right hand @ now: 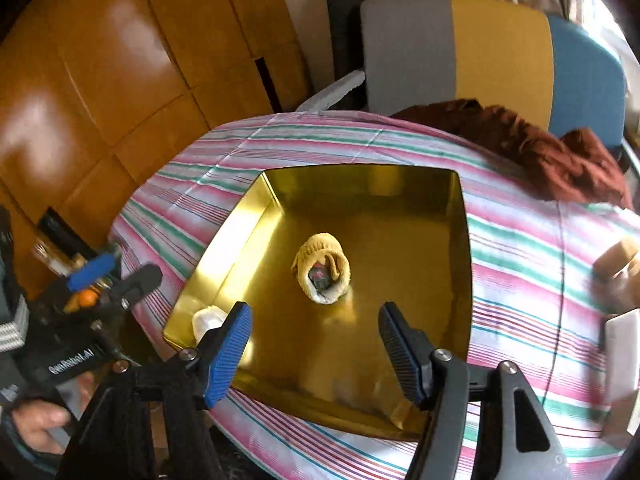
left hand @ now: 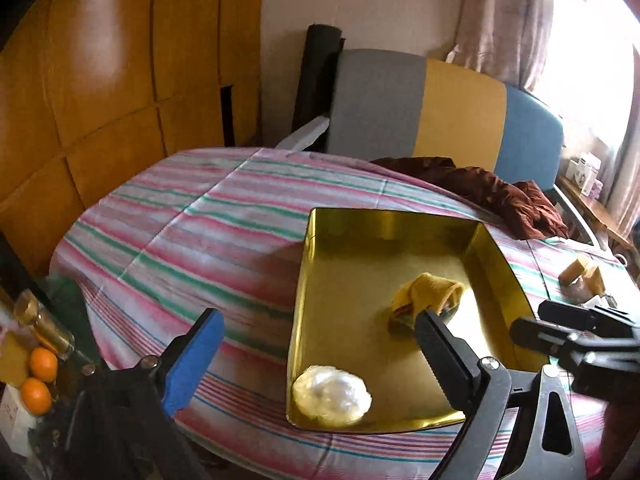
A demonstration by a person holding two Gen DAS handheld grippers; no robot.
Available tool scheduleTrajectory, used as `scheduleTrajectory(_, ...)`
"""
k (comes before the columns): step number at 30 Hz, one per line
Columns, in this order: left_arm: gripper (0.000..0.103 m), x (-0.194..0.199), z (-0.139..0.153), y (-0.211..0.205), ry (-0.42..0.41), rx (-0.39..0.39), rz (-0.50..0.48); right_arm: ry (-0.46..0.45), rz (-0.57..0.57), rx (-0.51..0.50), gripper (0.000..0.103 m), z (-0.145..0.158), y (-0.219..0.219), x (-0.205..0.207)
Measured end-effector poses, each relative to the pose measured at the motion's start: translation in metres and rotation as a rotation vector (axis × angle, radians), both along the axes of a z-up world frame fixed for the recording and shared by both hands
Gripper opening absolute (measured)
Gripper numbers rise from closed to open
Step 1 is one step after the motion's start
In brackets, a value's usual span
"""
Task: Organize objects
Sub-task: 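Carry both items to the gold tray and open both tools to drop them, then move both tools back from the tray toward the remaining items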
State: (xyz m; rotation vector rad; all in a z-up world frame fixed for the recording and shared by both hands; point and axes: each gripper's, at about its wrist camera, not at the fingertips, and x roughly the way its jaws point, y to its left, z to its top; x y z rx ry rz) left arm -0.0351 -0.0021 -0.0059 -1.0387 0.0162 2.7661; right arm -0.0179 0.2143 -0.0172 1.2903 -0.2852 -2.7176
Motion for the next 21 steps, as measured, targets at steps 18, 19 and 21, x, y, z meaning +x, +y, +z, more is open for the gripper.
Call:
scheduleTrajectory(18,0.098,0.021,0.017,0.048,0.05,-0.068,-0.113,0.079,-0.099,0.041,0.067,0.007,0.021,0.029)
scheduleTrajectory(19,0.098,0.023,0.018,0.052,0.055,-0.072,-0.123,0.081,-0.105,0.039,0.067,0.007,0.023,0.03)
scheduleTrajectory(21,0.098,0.026,0.02,0.058,0.066,-0.083,-0.14,0.081,-0.119,0.034,0.067,0.006,0.029,0.034)
